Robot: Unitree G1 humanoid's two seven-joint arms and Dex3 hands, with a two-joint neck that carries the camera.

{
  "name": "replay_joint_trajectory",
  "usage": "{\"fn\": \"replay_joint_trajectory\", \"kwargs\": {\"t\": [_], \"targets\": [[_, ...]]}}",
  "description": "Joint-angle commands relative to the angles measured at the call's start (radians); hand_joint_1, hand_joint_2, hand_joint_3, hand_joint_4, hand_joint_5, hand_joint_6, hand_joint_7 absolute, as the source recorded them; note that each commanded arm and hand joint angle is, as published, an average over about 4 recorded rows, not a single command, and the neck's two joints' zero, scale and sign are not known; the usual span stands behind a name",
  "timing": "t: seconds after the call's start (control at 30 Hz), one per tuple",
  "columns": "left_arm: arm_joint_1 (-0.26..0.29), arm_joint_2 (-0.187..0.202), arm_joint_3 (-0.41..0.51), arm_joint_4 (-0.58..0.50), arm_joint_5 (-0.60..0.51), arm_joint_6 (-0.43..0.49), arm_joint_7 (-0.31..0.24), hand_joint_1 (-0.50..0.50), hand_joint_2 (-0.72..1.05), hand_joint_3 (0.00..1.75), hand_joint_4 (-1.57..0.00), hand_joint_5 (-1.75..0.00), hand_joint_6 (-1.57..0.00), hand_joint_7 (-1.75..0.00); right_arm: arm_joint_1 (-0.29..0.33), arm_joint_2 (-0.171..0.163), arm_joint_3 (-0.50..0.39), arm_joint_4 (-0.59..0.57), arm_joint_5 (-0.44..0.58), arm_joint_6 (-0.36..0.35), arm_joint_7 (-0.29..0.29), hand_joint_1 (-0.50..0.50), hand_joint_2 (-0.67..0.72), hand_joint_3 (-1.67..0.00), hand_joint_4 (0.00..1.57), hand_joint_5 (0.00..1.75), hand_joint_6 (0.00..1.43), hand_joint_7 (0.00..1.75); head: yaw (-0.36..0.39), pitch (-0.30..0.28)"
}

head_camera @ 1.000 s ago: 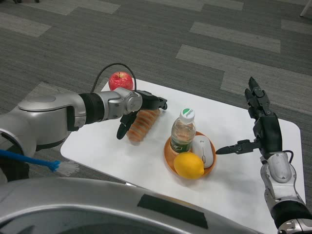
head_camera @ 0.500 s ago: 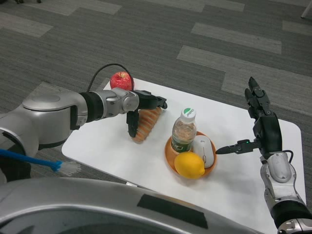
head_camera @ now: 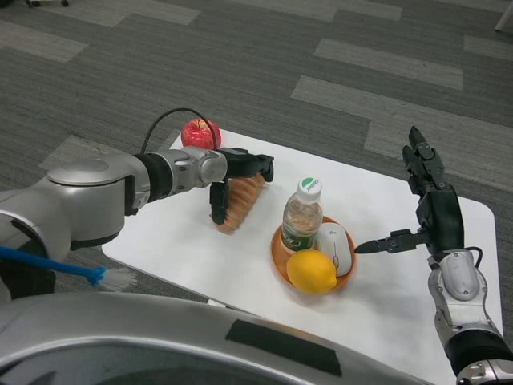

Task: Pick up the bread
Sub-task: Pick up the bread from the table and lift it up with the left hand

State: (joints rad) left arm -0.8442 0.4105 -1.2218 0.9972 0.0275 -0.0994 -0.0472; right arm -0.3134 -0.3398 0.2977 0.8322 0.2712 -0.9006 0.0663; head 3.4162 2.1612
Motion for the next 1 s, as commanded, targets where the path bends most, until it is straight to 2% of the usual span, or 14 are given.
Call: {"fn": "replay_joint_trajectory", "kwargs": {"t": [0.03,0.17,0.2,0.3,0.4,0.43,0.53,0.6,0.67,0.7,0.83,1.0], "targets": [[0.065,-0.016,0.015,0.054,-0.003,-0.033,-0.011,0.5,1.05,0.09,0.0,-1.39,-0.41,-1.54,-0.015,-0.001,-0.009,-0.002,0.005,-0.004,-0.005,-0.17,0.09,0.0,0.0,0.0,0.0,0.0,-0.001,0.001],[0.095,-0.027,0.086,0.094,0.0,-0.106,-0.006,0.5,1.05,0.09,-0.09,-1.72,-0.58,-1.61,-0.015,-0.001,-0.01,-0.003,0.005,-0.005,-0.005,-0.17,0.09,0.0,0.0,0.0,0.0,0.0,0.002,0.002],[0.103,-0.029,0.108,0.101,0.001,-0.121,-0.006,0.5,1.05,0.09,-0.14,-1.75,-0.63,-1.61,-0.015,-0.001,-0.011,-0.003,0.005,-0.005,-0.005,-0.17,0.09,0.0,0.0,0.0,0.0,0.0,0.002,0.002],[0.128,-0.035,0.178,0.119,0.003,-0.155,-0.006,0.5,1.05,0.09,-0.3,-1.75,-0.82,-1.66,-0.014,0.0,-0.014,-0.005,0.005,-0.005,-0.005,-0.17,0.09,0.0,0.0,0.0,0.0,0.0,0.002,0.004],[0.154,-0.04,0.25,0.13,0.003,-0.185,-0.008,0.5,1.05,0.09,-0.64,-1.75,-0.94,-1.68,-0.013,0.001,-0.017,-0.007,0.005,-0.006,-0.005,-0.17,0.09,0.0,0.0,0.0,0.0,0.0,0.002,0.004],[0.164,-0.041,0.276,0.133,0.003,-0.198,-0.008,0.49,1.05,0.09,-0.77,-1.75,-0.95,-1.68,-0.013,0.001,-0.018,-0.008,0.005,-0.005,-0.005,-0.17,0.09,0.0,0.0,0.0,0.0,0.0,0.003,0.004],[0.197,-0.044,0.37,0.137,0.003,-0.247,-0.01,0.44,1.05,0.09,-0.95,-1.75,-0.97,-1.68,-0.012,0.002,-0.019,-0.01,0.005,-0.006,-0.005,-0.17,0.09,0.0,0.0,0.0,0.0,0.0,0.005,0.006],[0.223,-0.046,0.443,0.138,0.0,-0.284,-0.015,0.33,1.05,0.09,-1.05,-1.75,-0.94,-1.68,-0.012,0.002,-0.019,-0.012,0.006,-0.006,-0.005,-0.18,0.09,0.0,0.0,0.0,0.0,0.0,0.01,0.008],[0.252,-0.047,0.515,0.138,-0.016,-0.325,-0.024,0.19,1.05,0.09,-1.12,-1.75,-0.91,-1.68,-0.012,0.002,-0.019,-0.013,0.005,-0.006,-0.005,-0.19,0.09,0.0,0.0,0.0,0.0,0.0,0.015,0.009],[0.267,-0.046,0.549,0.137,-0.028,-0.345,-0.029,0.17,1.05,0.09,-1.12,-1.75,-0.9,-1.68,-0.012,0.002,-0.019,-0.014,0.005,-0.006,-0.005,-0.19,0.09,0.0,0.0,0.0,0.0,0.0,0.016,0.009],[0.303,-0.044,0.62,0.135,-0.108,-0.413,-0.057,0.14,1.05,0.09,-1.12,-1.75,-0.86,-1.68,-0.011,0.002,-0.02,-0.015,0.005,-0.006,-0.005,-0.17,0.09,0.0,0.0,0.0,0.0,0.0,0.025,0.015],[0.353,-0.035,0.651,0.133,-0.349,-0.521,-0.101,0.14,1.05,0.09,-1.12,-1.75,-0.83,-1.68,-0.011,0.001,-0.019,-0.016,0.005,-0.006,-0.005,-0.17,0.09,0.0,0.0,0.0,0.0,0.0,0.034,0.023]]}}
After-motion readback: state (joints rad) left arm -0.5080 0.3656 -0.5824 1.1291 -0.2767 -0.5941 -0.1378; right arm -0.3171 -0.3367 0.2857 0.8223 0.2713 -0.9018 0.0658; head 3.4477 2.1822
